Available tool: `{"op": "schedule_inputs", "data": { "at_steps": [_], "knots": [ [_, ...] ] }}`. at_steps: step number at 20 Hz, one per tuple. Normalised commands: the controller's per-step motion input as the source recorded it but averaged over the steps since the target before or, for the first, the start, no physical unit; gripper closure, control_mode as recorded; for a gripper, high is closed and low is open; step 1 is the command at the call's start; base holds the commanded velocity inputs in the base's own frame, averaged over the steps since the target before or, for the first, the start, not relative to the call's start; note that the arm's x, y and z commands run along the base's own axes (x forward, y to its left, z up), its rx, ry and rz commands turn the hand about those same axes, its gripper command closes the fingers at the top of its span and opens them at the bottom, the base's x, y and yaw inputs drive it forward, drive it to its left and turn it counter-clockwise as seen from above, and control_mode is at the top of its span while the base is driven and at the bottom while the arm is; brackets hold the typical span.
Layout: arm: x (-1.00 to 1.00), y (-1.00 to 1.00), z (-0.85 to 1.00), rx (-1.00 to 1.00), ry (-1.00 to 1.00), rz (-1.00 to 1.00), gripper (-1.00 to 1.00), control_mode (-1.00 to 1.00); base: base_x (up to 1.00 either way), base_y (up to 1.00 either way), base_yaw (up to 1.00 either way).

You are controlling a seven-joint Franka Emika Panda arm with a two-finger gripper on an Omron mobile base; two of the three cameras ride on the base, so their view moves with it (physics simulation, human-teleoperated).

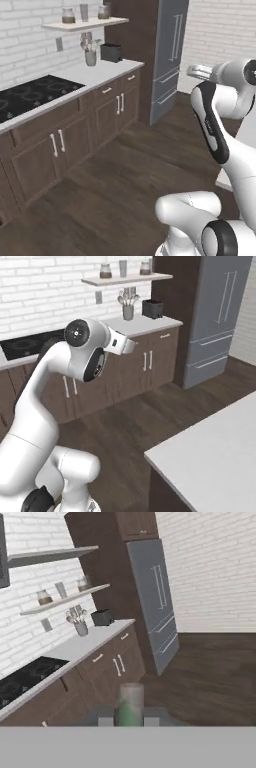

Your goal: Take a straw from the drawer in front and place it inside the glass cup on the dining counter.

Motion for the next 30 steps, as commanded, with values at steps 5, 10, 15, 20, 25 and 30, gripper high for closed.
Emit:
{"op": "schedule_inputs", "data": {
  "at_steps": [5,10,15,20,25,30],
  "knots": [
    [0.0,0.0,0.0,0.0,0.0,0.0,1.0,1.0,0.86,1.0,-0.42],
    [0.0,0.0,0.0,0.0,0.0,0.0,1.0,1.0,1.0,0.89,-0.42],
    [0.0,0.0,0.0,0.0,0.0,0.0,1.0,1.0,1.0,0.77,-0.42],
    [0.0,0.0,0.0,0.0,0.0,0.0,1.0,1.0,1.0,0.74,-0.41],
    [0.0,0.0,0.0,0.0,0.0,0.0,1.0,1.0,1.0,0.46,-0.36],
    [0.0,0.0,0.0,0.0,0.0,0.0,1.0,1.0,1.0,0.26,-0.29]
  ]
}}
